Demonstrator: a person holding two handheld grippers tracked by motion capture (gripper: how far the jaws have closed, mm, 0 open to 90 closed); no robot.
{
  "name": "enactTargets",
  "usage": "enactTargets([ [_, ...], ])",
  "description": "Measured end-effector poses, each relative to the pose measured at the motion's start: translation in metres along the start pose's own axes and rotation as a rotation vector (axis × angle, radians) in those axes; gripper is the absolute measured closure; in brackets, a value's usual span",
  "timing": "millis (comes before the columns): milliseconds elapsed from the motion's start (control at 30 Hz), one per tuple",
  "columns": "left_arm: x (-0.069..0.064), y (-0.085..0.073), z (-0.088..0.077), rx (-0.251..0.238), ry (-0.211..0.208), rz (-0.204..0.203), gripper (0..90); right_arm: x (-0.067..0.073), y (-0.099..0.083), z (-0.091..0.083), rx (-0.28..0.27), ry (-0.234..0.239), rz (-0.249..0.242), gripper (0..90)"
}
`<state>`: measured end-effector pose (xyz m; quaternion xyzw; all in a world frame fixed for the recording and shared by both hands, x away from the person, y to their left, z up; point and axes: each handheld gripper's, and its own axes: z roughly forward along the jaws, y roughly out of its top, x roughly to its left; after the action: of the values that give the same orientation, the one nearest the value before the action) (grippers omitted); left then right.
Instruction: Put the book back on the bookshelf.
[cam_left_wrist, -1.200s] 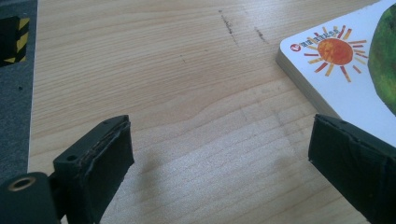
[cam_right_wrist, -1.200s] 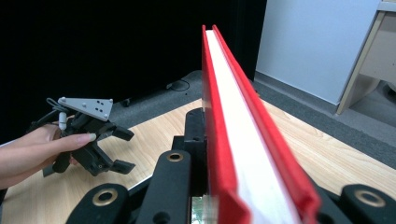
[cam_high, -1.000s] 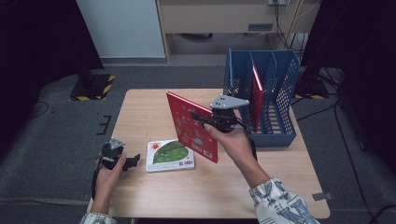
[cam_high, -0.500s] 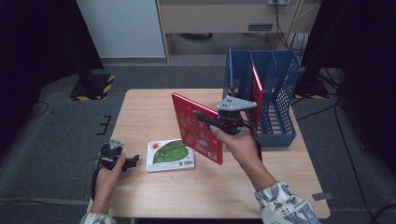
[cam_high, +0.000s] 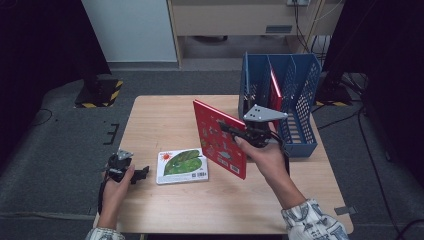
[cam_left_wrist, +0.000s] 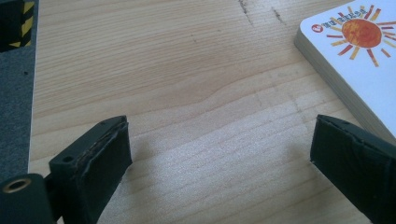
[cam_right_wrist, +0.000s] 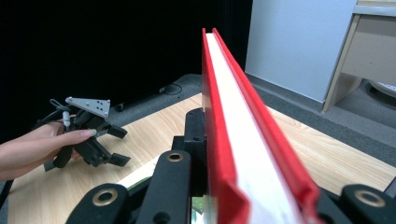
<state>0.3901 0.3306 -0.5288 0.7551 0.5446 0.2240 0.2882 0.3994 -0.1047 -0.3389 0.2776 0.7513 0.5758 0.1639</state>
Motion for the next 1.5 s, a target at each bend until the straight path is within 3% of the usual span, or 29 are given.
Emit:
enactTargets([
  [667,-0.001,-0.001,0.002,0.015,0.0,0.005,4.7,-0.003,-0.011,-0.029,-0.011,-0.007,0.013,79.3],
  [1500,-0.002,-0.003,0.003,0.007,-0.013,-0.008,2.7,-0.012,-0.026,-0.081,-0.015,-0.049,0.039,79.2],
])
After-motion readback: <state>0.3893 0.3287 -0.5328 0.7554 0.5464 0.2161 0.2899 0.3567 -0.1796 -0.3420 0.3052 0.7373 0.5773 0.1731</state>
